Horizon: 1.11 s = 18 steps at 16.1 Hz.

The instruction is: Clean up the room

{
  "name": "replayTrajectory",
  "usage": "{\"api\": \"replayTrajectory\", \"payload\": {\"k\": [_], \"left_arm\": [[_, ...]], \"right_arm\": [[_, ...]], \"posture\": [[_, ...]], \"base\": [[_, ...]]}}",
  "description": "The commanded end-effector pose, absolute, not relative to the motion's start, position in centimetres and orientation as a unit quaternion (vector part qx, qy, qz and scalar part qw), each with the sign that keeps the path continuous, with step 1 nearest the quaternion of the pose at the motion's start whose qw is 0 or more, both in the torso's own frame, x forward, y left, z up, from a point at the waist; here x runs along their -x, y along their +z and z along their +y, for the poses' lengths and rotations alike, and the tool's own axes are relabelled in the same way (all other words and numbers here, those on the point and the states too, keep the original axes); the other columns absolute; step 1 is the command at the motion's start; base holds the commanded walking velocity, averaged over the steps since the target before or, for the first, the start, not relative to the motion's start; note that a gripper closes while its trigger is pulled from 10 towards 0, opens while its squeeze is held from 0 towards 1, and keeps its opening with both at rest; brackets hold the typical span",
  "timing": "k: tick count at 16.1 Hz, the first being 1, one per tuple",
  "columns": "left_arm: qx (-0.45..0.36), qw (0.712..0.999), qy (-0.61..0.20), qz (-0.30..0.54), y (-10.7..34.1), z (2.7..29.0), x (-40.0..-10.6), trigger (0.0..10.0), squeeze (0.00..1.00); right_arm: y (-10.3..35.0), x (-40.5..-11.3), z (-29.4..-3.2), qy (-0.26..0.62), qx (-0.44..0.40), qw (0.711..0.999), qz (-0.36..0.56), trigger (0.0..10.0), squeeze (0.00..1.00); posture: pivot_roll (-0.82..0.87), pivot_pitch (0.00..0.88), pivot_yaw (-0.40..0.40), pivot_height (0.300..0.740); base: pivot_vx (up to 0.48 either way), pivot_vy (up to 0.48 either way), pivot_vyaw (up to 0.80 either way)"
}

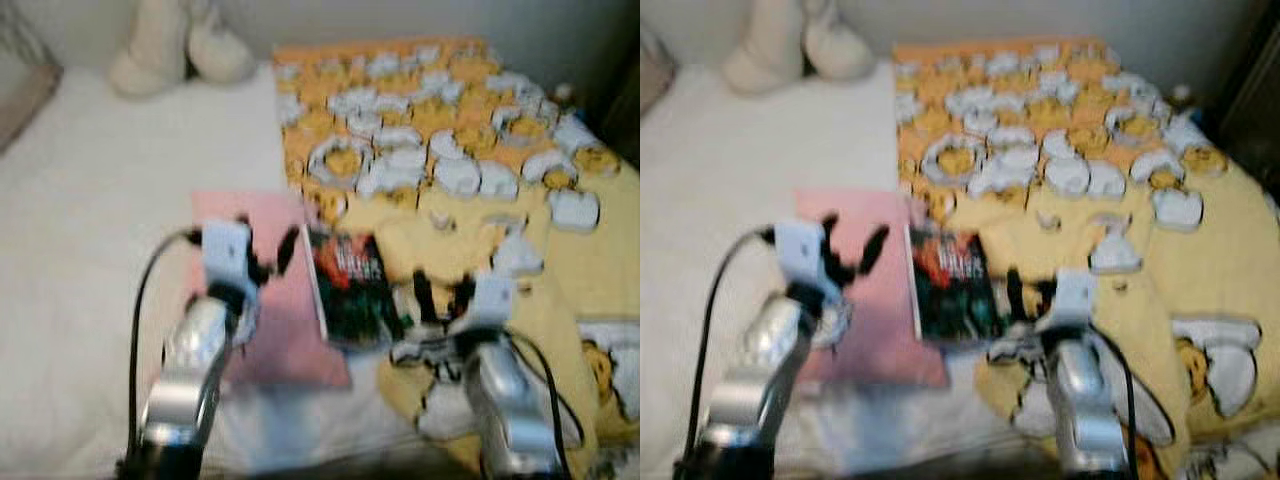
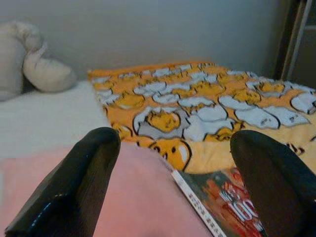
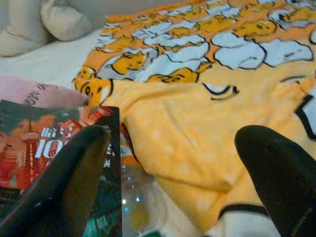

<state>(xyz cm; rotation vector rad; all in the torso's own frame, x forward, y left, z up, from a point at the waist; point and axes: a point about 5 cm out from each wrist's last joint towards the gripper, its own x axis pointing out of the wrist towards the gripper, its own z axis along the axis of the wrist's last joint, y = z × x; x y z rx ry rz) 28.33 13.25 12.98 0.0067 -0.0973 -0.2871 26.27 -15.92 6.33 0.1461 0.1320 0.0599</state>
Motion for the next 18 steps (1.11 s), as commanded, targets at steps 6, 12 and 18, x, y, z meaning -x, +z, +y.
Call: {"api": "replayTrajectory", "payload": {"k": [6, 12, 18], "left_arm": [[-0.022, 0.986, -0.160, -0.039, 12.5, 13.6, -27.5, 10.0, 0.00], [-0.010, 0.988, -0.155, 0.001, 11.5, 13.7, -27.4, 10.0, 0.00], [0.086, 0.979, -0.081, 0.166, 8.6, 14.1, -31.1, 10.0, 0.00]], "right_arm": [[6.9, -26.4, -14.8, 0.056, -0.041, 0.996, 0.053, 10.0, 0.00], [6.4, -26.1, -14.0, 0.073, -0.029, 0.994, 0.082, 10.0, 0.00], [6.8, -24.6, -13.0, 0.095, -0.030, 0.993, 0.068, 10.0, 0.00]], "posture": [[-0.10, 0.000, 0.059, 0.740], [-0.09, 0.000, 0.056, 0.740], [-0.09, 0.000, 0.061, 0.740]], "base": [[0.000, 0.000, -0.09], [0.000, 0.000, -0.57], [0.000, 0.000, -0.40]]}}
